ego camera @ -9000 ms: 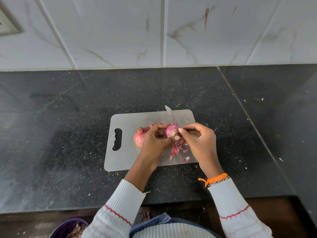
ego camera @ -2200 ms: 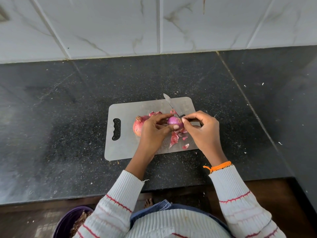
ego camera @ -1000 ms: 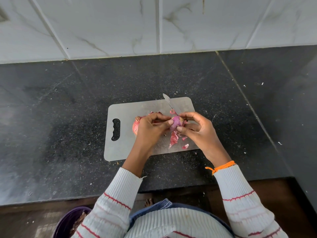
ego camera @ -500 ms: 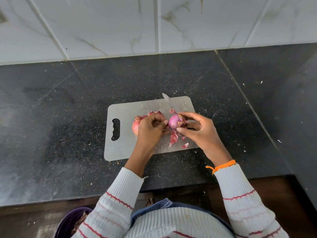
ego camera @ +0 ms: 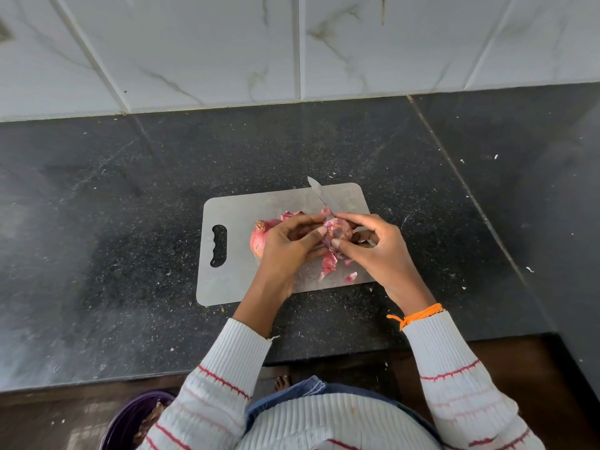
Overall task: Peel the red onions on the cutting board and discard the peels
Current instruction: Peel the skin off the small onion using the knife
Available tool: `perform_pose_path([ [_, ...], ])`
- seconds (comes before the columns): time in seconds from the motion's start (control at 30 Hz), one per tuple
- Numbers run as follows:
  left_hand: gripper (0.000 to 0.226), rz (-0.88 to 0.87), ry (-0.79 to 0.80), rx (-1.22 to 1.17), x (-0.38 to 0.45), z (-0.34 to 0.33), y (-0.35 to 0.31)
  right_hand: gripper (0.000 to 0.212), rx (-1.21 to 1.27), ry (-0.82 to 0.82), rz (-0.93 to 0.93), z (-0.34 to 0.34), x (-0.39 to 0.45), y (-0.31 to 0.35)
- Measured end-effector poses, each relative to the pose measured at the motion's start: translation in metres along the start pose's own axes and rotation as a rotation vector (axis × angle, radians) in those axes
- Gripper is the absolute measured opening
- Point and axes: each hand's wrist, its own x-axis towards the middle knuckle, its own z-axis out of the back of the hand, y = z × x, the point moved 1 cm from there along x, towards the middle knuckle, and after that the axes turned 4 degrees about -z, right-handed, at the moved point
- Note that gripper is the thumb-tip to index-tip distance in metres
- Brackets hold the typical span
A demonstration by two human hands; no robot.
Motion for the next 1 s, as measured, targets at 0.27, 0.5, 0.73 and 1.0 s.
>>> perform_pose_path([
  [0.27,0.027,-0.189,0.012,0.327,0.007,0.001,0.002,0.047,-0.029,0.012,-0.015,0.002,0.003,-0.004],
  [0.5,0.016,-0.138,0.003,0.319,0.01,0.002,0.004,0.045,-0.056,0.027,-0.04,0.003,0.005,-0.005],
  [0.73,0.016,-0.041,-0.098,0.205,0.01,0.003,0.006,0.05,-0.029,0.11,-0.069,0.004,0.007,-0.012],
  [1.0,0.018,0.015,-0.111,0.084,0.006,-0.001,0.003,0.035,0.307,0.1,-0.186,0.008,0.006,-0.016],
])
